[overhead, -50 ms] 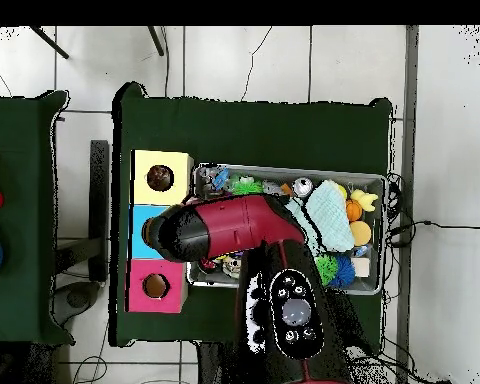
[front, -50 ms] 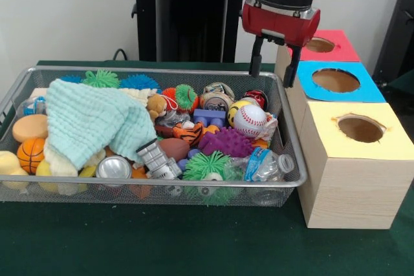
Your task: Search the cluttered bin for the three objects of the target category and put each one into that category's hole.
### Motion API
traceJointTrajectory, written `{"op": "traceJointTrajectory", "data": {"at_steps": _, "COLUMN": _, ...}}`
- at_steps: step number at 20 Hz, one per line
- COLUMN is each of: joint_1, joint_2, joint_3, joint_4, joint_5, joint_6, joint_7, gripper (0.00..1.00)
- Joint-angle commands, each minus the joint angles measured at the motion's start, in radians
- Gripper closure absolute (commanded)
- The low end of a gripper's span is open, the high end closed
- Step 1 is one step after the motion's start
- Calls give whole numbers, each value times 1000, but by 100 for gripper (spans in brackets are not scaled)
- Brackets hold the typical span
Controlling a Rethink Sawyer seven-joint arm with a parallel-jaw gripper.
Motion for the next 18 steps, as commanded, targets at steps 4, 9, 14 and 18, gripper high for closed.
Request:
{"op": "traceJointTrajectory", "data": {"at_steps": 4, "joint_1": -36, "joint_2": 7, "joint_3": 64, "joint_4": 100, "joint_5": -56, "joint_6": 34, "joint_7": -157, "gripper": 0}}
{"op": "traceJointTrajectory", "data": {"at_steps": 9, "joint_1": -44, "joint_2": 58, "joint_3": 59, "joint_4": 73, "joint_5": -85, "joint_6": 8, "joint_7": -165, "gripper": 0}}
{"op": "traceJointTrajectory", "data": {"at_steps": 14, "joint_1": -50, "joint_2": 108, "joint_3": 56, "joint_4": 16, "joint_5": -118, "joint_6": 17, "joint_7": -192, "gripper": 0}}
{"op": "traceJointTrajectory", "data": {"at_steps": 18, "joint_1": -50, "joint_2": 146, "joint_3": 53, "joint_4": -41, "joint_5": -148, "joint_6": 35, "joint_7": -209, "gripper": 0}}
